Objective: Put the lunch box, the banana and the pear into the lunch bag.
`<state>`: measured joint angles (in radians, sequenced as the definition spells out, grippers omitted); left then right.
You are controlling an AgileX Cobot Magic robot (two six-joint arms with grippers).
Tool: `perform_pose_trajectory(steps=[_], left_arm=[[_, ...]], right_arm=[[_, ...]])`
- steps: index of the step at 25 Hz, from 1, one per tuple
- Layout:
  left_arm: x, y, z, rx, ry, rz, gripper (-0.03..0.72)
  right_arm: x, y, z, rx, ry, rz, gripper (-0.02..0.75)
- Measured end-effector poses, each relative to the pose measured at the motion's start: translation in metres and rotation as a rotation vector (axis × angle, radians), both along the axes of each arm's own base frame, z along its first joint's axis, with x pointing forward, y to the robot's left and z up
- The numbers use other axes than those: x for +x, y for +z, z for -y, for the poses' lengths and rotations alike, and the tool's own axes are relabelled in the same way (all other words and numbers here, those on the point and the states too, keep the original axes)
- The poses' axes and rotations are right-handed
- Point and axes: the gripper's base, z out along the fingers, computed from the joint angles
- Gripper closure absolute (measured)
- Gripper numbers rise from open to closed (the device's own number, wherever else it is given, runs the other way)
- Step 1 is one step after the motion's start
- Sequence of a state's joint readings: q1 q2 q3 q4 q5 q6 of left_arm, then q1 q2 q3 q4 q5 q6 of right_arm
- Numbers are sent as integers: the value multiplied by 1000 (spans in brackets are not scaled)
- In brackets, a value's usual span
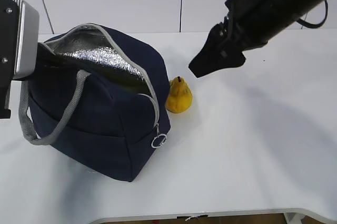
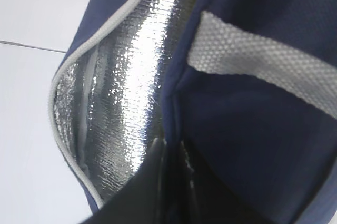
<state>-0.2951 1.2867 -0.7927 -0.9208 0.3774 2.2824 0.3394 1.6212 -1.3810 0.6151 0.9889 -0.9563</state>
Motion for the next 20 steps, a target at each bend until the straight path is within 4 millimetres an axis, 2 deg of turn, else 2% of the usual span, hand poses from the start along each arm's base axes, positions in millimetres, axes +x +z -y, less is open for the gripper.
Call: perform_pose_trajectory(steps=[5,9,13,16,20], left_arm=[[0,0,0,0,1,0,701],[0,0,0,0,2,2,701],[0,0,0,0,2,2,701],[0,0,0,0,2,2,701],[0,0,0,1,5,5,701]], right_arm=[[-14,-30,8,65,-112,71,267],[-17,-53,8,180,-188,128,267],[-16,-66,12,283,-291,226,267],[-16,-72,15,240,-261,335,267],[-12,-83,13,207,-224,355,267]])
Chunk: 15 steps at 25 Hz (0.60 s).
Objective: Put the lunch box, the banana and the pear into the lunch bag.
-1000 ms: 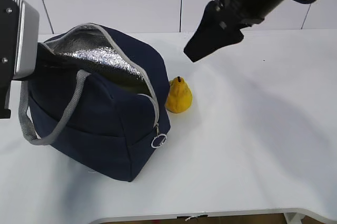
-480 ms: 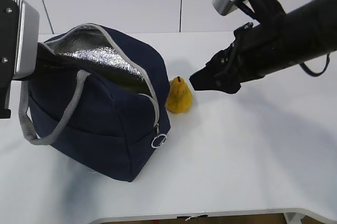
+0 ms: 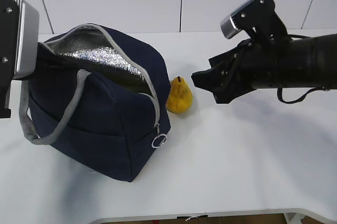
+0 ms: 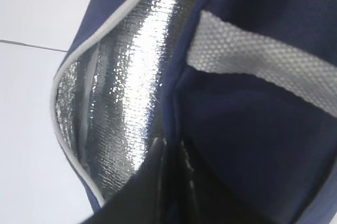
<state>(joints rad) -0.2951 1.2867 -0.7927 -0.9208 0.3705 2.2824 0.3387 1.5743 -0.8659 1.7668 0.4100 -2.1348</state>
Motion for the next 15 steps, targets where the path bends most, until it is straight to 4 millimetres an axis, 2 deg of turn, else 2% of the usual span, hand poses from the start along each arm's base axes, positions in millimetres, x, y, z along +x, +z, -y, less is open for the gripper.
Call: perform_pose_trajectory(steps=[4,6,15], left_arm=[[0,0,0,0,0,0,701],[0,0,0,0,0,0,701],[0,0,0,0,1,1,701]], right_arm=[[8,-24,-3,-34,6,-56,266],[12,-30,-4,-42,4,-69,266],[25,-25,-8,-48,16,-26,266]])
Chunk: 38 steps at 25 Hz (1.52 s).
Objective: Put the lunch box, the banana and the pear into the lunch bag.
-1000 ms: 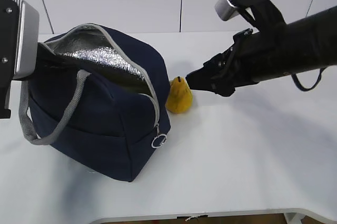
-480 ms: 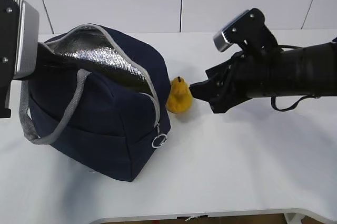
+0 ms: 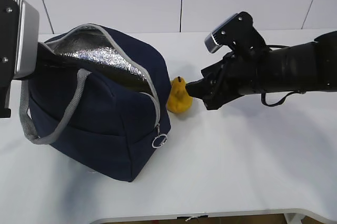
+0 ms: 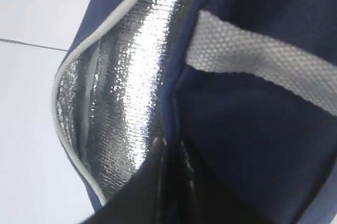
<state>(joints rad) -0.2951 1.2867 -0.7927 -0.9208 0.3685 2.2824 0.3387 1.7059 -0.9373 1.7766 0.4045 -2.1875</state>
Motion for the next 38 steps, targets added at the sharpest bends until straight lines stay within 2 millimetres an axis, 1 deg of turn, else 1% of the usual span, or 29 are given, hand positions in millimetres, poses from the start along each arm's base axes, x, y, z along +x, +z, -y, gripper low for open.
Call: perform_pose_trajectory(steps=[2,9,14,16,24,26,31,38], left_arm=[[0,0,0,0,0,0,701],[0,0,0,0,0,0,701],[0,0,0,0,0,0,701],[0,0,0,0,0,0,701],[0,0,0,0,0,-2,701],[0,0,0,0,0,-2,701],[0,0,0,0,0,-2,701],[0,0,0,0,0,-2,701]], right_arm=[[5,1,-2,-11,12,21,266],[25,-10,-10,-22,41,29,266],[34,-16,-16,-11,62,25,266],[36,-19,-17,-12,70,26,266],[41,-38,-21,-38,123,20,266],[43,-38,-22,-39,124,24,266],[50,-30,-23,-32,121,53,266],[58,-41,-26,-41,117,41,266]])
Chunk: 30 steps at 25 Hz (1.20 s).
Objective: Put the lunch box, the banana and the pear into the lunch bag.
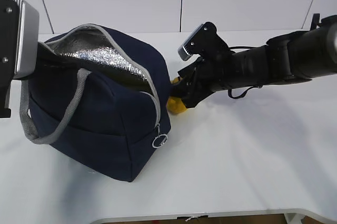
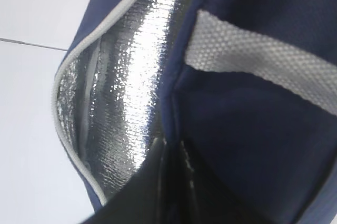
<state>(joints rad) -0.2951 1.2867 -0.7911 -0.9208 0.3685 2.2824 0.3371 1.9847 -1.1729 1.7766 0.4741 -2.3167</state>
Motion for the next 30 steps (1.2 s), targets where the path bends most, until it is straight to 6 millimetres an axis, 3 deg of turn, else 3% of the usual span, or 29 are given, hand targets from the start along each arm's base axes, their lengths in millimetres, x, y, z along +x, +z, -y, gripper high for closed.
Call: perform_pose_trajectory(steps=[4,9,12,30], left_arm=[[0,0,0,0,0,0,701],[0,0,0,0,0,0,701],[0,0,0,0,2,2,701],[1,0,0,1,7,7,701]], right_arm=[[3,-2,-1,-1,-1,1,276],[4,-1,-1,0,-1,3,416],[4,-1,-1,0,-1,3,457],[4,-1,-1,-1,-3,4,468]])
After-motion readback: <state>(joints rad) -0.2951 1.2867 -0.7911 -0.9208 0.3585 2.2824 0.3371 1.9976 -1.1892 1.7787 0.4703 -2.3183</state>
